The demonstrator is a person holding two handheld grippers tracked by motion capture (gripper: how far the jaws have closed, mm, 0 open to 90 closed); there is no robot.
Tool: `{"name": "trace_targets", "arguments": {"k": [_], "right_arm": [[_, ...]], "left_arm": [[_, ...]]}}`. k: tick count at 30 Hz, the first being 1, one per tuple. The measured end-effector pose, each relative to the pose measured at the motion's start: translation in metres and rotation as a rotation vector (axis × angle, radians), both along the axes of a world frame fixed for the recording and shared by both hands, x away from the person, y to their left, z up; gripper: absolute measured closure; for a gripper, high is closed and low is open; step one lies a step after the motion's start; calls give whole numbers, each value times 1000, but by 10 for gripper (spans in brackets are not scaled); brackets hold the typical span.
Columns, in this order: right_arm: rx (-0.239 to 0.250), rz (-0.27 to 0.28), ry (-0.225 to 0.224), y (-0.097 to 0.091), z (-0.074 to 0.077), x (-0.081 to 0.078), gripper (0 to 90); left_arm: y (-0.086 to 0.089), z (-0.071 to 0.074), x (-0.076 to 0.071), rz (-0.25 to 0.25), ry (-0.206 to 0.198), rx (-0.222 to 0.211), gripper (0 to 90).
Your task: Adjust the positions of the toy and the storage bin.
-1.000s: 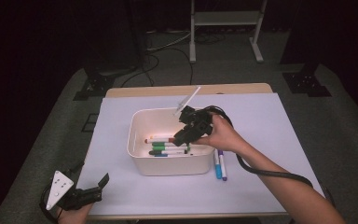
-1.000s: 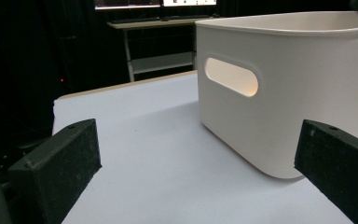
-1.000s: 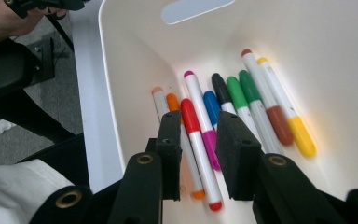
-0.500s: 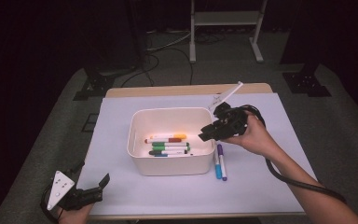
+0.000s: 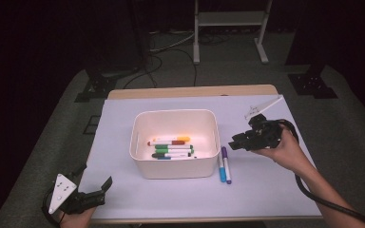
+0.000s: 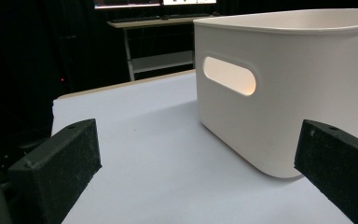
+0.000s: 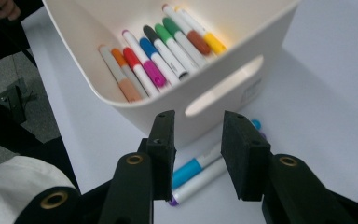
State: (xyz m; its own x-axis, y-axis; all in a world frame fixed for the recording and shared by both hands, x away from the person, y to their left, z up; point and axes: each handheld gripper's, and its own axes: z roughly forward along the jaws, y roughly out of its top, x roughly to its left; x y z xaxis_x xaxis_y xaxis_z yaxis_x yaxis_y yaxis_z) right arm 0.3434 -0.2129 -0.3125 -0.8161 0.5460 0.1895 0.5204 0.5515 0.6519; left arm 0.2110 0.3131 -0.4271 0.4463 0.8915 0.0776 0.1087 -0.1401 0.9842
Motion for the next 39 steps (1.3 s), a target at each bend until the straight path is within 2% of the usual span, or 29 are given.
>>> {"name": "trace_targets", "arguments": {"k": [9,16,27,39], "right_arm": [[-12,-46,78,-12,-50,0,606],[-26,-76,97,-9,-78,3,585],[-51,-131,98,1,-104,6,538],[-74,-175,83,14,-116,11,522]], "left_arm": [[1,0,0,6,0,1,0],[1,0,-1,6,-1,-1,0],[2,0,-1,7,-3,-3,0],[3,0,-1,7,-3,-3,0]]}}
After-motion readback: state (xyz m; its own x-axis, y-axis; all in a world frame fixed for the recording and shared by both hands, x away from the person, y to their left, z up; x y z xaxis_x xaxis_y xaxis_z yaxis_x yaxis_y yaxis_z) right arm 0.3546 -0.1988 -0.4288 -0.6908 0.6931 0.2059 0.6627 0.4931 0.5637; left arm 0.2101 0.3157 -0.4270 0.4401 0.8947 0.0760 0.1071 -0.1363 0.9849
